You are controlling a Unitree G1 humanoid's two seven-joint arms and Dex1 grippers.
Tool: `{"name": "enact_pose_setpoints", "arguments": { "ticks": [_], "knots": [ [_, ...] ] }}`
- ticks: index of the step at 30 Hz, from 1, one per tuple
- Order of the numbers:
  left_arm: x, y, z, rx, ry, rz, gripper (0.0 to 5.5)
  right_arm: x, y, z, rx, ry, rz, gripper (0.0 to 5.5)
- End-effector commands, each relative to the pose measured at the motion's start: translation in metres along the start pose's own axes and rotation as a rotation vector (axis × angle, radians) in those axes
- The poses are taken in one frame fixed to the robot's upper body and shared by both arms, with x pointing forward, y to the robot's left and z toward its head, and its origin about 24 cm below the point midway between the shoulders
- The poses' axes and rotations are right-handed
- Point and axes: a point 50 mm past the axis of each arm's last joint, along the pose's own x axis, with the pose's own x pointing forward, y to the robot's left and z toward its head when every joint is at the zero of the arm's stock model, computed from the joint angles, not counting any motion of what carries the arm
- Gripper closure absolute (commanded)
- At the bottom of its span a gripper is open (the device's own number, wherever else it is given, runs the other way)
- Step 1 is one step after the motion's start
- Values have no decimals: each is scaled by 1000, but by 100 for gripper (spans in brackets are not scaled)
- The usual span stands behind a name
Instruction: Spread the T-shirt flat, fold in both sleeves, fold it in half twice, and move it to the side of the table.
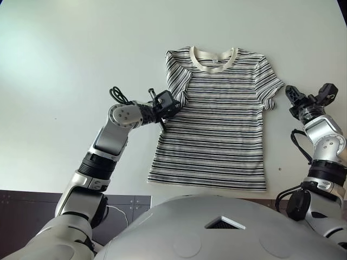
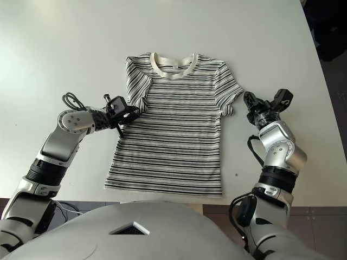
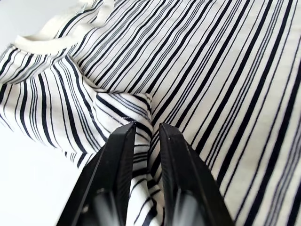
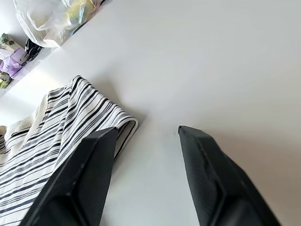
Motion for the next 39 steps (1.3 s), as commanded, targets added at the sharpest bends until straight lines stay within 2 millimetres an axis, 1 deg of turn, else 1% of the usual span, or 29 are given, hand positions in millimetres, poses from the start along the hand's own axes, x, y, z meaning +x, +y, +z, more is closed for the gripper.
{"name": "enact_pose_setpoints", "arguments": {
  "ticks": [1,5,9,13,21,28,30,34,39],
  "knots": [
    [-2,4,11,-7,-47,22,458,10,8,-2,98,14,23,310],
    [-1,11,25,-24,-110,85,458,17,16,-2,126,18,41,310],
    [-1,13,38,-34,-167,111,458,24,19,-2,123,24,37,310],
    [-2,17,47,-19,-198,130,456,25,16,-3,109,28,12,389],
    [-1,16,49,0,-198,139,456,25,16,-11,58,73,-7,534],
    [0,16,48,9,-187,150,456,22,17,-7,28,56,-22,539],
    [-1,17,48,10,-185,155,456,20,24,-4,-20,29,-13,539],
    [-1,16,47,15,-185,157,456,17,53,-5,-127,-14,45,539],
    [0,12,48,19,-188,147,456,13,83,-8,-221,-65,98,539]
  ]
}}
